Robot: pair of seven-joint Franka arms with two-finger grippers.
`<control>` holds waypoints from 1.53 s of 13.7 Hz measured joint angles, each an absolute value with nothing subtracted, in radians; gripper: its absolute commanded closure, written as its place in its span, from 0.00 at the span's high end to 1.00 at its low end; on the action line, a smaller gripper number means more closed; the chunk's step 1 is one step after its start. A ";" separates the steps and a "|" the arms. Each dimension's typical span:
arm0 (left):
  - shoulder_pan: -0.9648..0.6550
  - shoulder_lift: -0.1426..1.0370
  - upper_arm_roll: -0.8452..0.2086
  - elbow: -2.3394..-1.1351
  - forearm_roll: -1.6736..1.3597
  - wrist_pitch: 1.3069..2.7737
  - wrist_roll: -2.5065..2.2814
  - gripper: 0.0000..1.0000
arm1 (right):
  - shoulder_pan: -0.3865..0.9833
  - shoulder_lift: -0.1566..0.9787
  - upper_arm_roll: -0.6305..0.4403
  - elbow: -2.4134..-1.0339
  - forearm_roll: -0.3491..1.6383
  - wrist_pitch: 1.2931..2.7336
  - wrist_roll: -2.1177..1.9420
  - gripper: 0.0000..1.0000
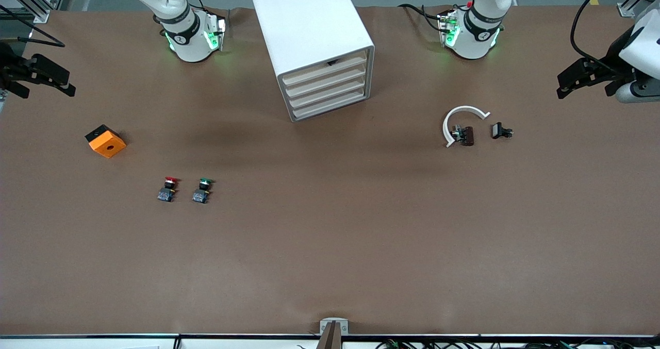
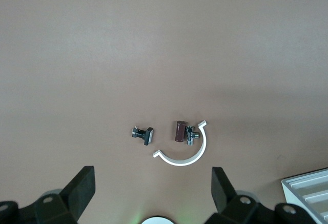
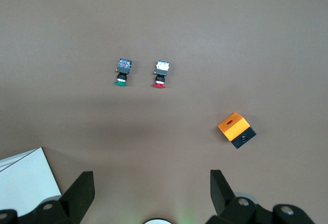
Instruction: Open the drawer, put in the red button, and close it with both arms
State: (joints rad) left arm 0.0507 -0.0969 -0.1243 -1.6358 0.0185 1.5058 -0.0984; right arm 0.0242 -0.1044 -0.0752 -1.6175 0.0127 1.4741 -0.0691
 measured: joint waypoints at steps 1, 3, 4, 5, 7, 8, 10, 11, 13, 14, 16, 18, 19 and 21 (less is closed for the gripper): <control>0.051 -0.096 -0.124 -1.636 0.019 1.506 -0.098 1.00 | 0.024 -0.104 -0.075 -1.618 0.013 1.474 -0.069 1.00; 0.051 -0.093 -0.124 -1.636 0.019 1.506 -0.098 1.00 | 0.024 -0.104 -0.075 -1.618 0.013 1.474 -0.069 1.00; 0.051 -0.091 -0.123 -1.636 0.019 1.506 -0.098 1.00 | 0.024 -0.104 -0.075 -1.618 0.013 1.474 -0.069 1.00; 0.052 -0.088 -0.121 -1.635 0.019 1.506 -0.098 1.00 | 0.024 -0.104 -0.075 -1.618 0.013 1.474 -0.069 1.00; 0.061 -0.083 -0.104 -1.631 0.019 1.506 -0.098 1.00 | 0.024 -0.104 -0.075 -1.618 0.013 1.474 -0.069 1.00; 0.068 -0.079 -0.095 -1.629 0.019 1.506 -0.098 1.00 | 0.024 -0.104 -0.075 -1.618 0.013 1.474 -0.069 1.00; 0.077 -0.066 -0.088 -1.628 0.019 1.506 -0.098 1.00 | 0.024 -0.104 -0.075 -1.618 0.013 1.474 -0.069 1.00; 0.077 -0.056 -0.088 -1.628 0.019 1.506 -0.098 1.00 | 0.024 -0.104 -0.075 -1.618 0.013 1.474 -0.069 1.00; 0.076 -0.028 -0.088 -1.628 0.019 1.506 -0.098 1.00 | 0.024 -0.104 -0.075 -1.618 0.013 1.474 -0.069 1.00; 0.075 -0.007 -0.089 -1.628 0.018 1.506 -0.098 1.00 | 0.024 -0.104 -0.075 -1.618 0.013 1.474 -0.069 1.00; 0.070 0.046 -0.094 -1.628 0.016 1.507 -0.118 1.00 | 0.024 -0.104 -0.075 -1.618 0.013 1.474 -0.069 1.00; 0.052 0.104 -0.103 -1.627 0.015 1.515 -0.206 1.00 | 0.024 -0.104 -0.075 -1.618 0.013 1.474 -0.069 1.00; 0.037 0.129 -0.109 -1.626 0.014 1.520 -0.262 1.00 | 0.024 -0.104 -0.075 -1.618 0.013 1.474 -0.069 1.00; -0.003 0.174 -0.116 -1.625 0.014 1.526 -0.401 1.00 | 0.024 -0.104 -0.075 -1.618 0.013 1.474 -0.069 1.00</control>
State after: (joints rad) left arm -0.0034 0.1741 -0.1159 -1.6246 0.0142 1.5258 -0.4006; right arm 0.0241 -0.1044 -0.0753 -1.6175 0.0130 1.4744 -0.0691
